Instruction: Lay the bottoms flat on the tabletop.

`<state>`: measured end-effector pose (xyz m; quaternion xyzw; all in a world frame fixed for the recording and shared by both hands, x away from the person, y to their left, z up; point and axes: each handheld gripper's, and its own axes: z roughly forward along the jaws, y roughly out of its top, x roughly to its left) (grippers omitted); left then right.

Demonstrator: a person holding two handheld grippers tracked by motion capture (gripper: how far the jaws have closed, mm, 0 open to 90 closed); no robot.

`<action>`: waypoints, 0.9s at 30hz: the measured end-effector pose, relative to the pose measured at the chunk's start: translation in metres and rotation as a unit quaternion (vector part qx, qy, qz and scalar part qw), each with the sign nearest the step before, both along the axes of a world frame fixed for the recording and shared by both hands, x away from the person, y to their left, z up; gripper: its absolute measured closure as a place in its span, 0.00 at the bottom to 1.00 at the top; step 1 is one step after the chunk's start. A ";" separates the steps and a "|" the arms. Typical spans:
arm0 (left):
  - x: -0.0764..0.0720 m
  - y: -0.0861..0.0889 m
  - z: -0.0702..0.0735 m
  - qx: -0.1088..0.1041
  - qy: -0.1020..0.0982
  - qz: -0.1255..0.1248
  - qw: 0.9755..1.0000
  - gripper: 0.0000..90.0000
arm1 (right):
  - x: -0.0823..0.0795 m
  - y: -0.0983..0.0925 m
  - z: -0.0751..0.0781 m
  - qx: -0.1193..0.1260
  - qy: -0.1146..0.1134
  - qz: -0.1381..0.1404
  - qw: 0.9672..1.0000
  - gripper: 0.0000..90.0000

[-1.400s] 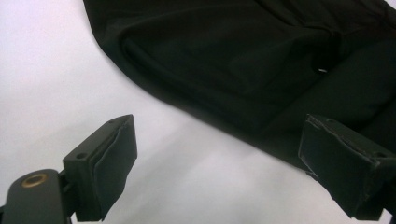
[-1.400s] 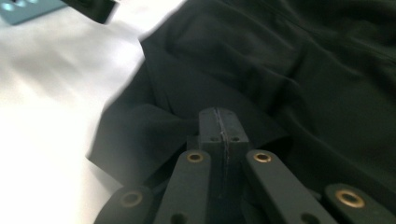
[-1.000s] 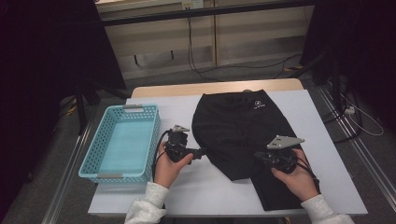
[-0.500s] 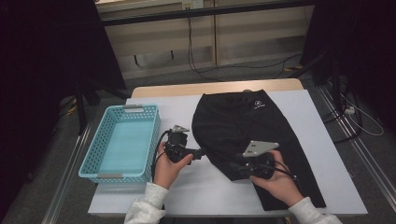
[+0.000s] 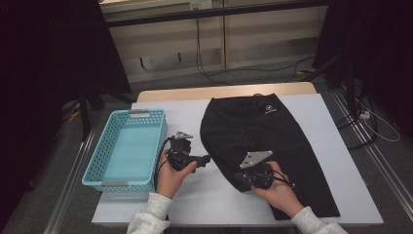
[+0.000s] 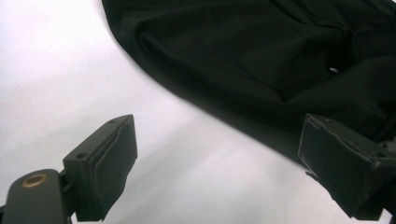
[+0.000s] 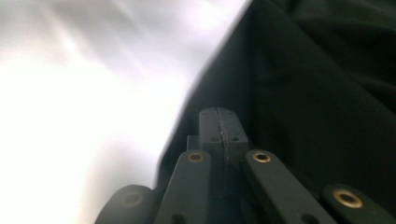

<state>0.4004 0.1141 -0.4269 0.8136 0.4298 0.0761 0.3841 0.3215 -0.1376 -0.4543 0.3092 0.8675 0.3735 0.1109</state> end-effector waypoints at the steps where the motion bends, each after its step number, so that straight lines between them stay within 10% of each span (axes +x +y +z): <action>1: 0.000 0.000 0.000 0.000 -0.003 0.003 1.000 0.13 | -0.001 0.003 0.002 0.007 -0.001 0.004 1.000 1.00; 19: -0.002 0.007 -0.002 0.003 0.003 0.013 1.000 0.13 | -0.022 0.012 0.056 0.109 -0.048 0.038 0.992 1.00; 27: -0.001 0.003 -0.006 0.011 0.011 0.010 1.000 0.13 | -0.025 0.020 0.040 0.075 -0.033 0.055 0.995 0.79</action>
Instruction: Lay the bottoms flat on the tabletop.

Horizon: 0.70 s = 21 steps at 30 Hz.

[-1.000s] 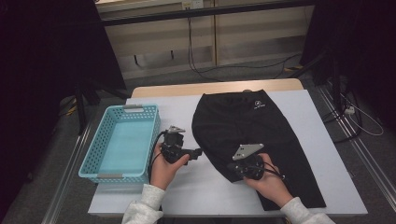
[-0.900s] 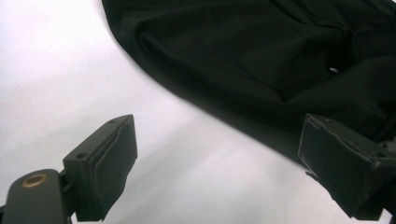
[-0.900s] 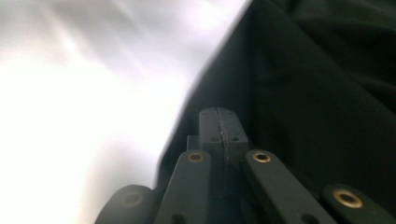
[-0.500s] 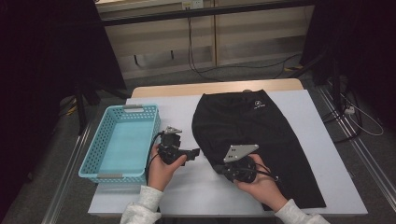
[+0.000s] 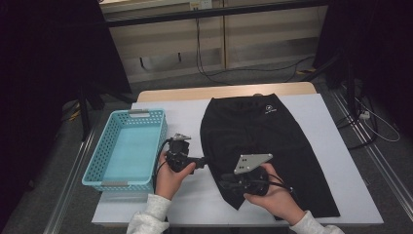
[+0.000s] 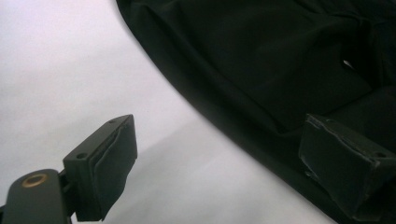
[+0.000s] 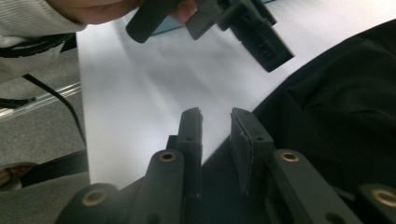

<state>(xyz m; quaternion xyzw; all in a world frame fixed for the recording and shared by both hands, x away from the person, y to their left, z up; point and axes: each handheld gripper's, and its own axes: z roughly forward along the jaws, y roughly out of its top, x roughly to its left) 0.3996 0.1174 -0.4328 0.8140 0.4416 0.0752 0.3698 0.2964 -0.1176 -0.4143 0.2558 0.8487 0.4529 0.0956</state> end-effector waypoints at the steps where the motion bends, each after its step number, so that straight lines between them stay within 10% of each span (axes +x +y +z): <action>1: -0.001 -0.001 -0.002 -0.001 0.001 0.005 1.000 0.13 | 0.001 -0.002 0.001 0.002 -0.002 -0.010 1.000 0.75; 21: -0.013 -0.019 -0.018 0.028 0.019 0.005 0.999 0.27 | 0.030 -0.075 -0.024 -0.019 -0.025 -0.185 0.982 0.39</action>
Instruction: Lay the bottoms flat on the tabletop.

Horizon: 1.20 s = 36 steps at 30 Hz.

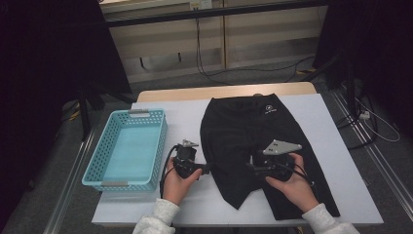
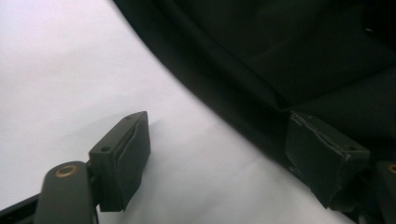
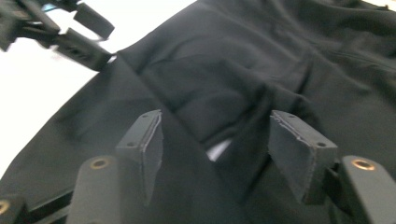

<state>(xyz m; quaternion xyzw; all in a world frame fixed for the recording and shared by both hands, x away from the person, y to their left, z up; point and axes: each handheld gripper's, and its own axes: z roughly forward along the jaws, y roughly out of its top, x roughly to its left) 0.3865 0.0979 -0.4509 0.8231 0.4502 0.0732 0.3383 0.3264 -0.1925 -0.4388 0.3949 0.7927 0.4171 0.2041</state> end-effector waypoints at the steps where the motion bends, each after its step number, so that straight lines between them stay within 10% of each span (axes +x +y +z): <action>1: -0.002 -0.003 0.001 0.001 0.002 0.001 1.000 0.29 | 0.000 -0.002 0.000 0.000 -0.001 -0.004 1.000 0.39; 5: -0.008 -0.011 0.004 -0.010 0.033 -0.014 0.999 0.47 | -0.001 -0.008 -0.003 0.004 0.002 -0.024 1.000 0.37; 12: -0.016 -0.024 0.004 0.012 0.015 0.007 1.000 0.62 | -0.002 -0.009 -0.001 0.007 -0.005 -0.032 0.999 0.37; 23: -0.014 -0.022 0.002 -0.021 0.056 0.003 0.998 0.92 | -0.004 -0.005 0.001 0.008 -0.010 -0.034 0.999 0.33; 36: -0.008 -0.012 0.004 -0.032 0.079 0.001 0.996 1.00 | -0.005 -0.001 0.000 0.005 -0.014 -0.025 1.000 0.32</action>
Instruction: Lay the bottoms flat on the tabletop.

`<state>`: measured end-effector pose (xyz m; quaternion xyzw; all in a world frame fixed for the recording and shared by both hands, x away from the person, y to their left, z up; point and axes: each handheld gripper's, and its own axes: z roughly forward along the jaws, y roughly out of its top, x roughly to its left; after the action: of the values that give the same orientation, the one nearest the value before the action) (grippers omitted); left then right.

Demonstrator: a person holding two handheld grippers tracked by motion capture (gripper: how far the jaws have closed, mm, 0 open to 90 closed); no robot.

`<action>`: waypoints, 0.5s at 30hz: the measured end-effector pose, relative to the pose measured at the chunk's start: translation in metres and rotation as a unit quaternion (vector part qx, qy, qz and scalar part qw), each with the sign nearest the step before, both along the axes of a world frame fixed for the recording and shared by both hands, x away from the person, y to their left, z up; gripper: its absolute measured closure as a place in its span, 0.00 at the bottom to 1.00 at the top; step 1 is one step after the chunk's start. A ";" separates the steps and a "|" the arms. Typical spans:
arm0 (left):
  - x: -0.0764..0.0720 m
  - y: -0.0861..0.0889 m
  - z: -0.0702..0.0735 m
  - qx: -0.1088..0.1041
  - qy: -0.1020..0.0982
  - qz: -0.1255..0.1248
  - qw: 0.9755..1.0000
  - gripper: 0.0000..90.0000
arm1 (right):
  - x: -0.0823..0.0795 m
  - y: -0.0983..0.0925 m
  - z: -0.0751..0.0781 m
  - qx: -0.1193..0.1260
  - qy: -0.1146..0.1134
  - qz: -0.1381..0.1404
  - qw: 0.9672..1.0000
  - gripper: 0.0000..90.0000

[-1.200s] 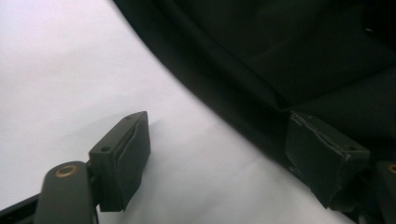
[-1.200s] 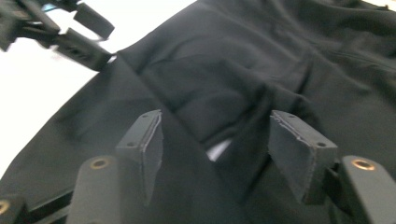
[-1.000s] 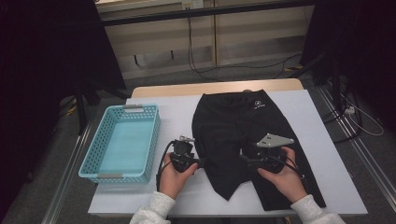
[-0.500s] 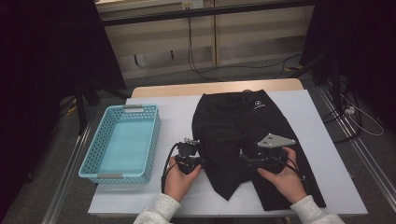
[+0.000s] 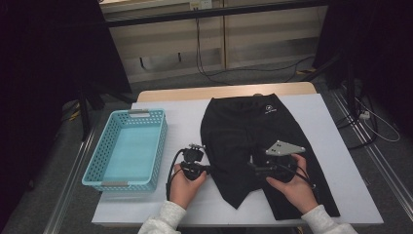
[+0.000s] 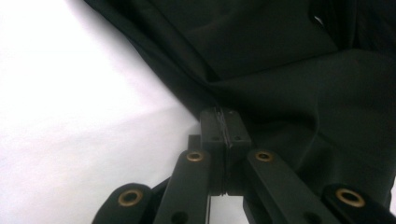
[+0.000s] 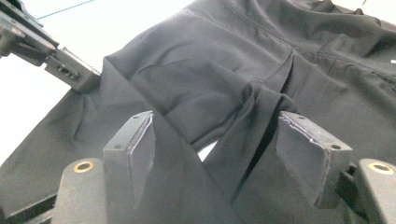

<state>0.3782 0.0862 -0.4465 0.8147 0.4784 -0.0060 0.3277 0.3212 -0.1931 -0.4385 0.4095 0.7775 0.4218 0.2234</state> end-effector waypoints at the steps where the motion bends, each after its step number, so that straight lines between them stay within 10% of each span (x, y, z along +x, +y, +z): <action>1: 0.001 0.002 0.001 -0.002 0.003 0.001 1.000 1.00 | 0.000 -0.001 0.000 0.001 0.000 0.000 1.000 0.31; 15: 0.013 0.033 0.007 -0.005 0.026 0.028 0.999 1.00 | 0.000 0.003 -0.001 -0.001 0.003 0.013 1.000 0.29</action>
<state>0.3911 0.1196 -0.4391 0.7986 0.5096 -0.0203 0.3195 0.3211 -0.1905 -0.4395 0.4003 0.7840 0.4225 0.2157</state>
